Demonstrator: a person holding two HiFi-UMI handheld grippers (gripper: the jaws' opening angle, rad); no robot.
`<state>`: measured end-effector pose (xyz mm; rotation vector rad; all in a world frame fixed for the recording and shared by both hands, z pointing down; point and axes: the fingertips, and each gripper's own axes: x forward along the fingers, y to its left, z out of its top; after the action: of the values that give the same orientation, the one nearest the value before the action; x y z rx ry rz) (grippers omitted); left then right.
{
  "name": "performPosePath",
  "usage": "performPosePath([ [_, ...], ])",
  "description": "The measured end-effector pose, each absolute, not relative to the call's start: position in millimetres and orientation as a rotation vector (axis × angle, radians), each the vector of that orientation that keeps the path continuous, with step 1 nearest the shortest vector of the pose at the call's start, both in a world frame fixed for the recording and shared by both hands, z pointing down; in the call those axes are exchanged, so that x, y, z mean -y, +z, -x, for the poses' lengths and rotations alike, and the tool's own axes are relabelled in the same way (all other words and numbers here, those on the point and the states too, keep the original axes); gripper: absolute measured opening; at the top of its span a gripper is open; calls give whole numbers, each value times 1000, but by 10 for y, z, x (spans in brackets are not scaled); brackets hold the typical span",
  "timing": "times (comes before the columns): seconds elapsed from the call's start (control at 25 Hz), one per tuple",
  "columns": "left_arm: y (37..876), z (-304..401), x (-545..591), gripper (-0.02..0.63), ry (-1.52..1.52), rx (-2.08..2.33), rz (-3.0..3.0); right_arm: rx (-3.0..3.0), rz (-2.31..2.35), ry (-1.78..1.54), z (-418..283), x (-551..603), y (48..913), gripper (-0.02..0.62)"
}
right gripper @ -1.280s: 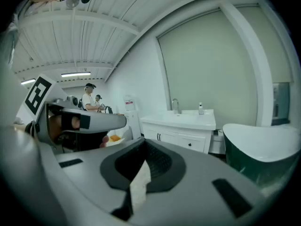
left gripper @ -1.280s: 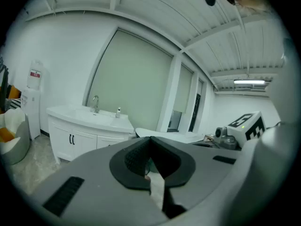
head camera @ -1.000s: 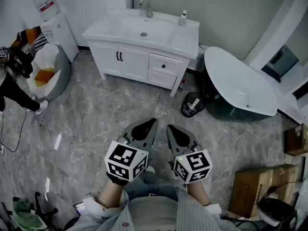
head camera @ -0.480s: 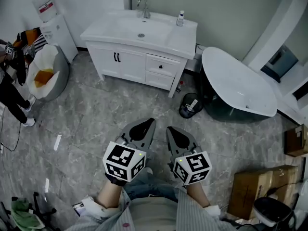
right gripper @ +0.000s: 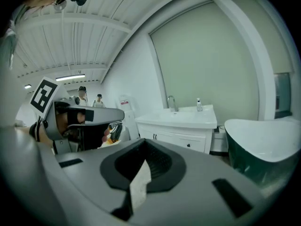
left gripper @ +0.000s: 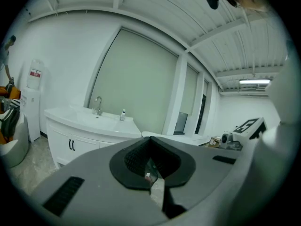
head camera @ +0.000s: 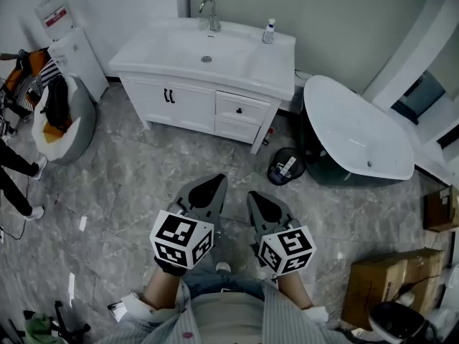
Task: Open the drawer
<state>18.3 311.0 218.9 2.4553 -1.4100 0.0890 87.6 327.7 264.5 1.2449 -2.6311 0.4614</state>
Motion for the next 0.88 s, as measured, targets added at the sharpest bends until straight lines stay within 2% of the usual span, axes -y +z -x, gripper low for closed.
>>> performPosePath([
  [0.44,2206,359,-1903,17,132,1324,-2483,2547,-1337,516,-396,-2146,2770,8],
  [0.88,2372,640,-1133,17,195,1210,-2520,2460,-1490,595,-229,-1416,2919,8],
])
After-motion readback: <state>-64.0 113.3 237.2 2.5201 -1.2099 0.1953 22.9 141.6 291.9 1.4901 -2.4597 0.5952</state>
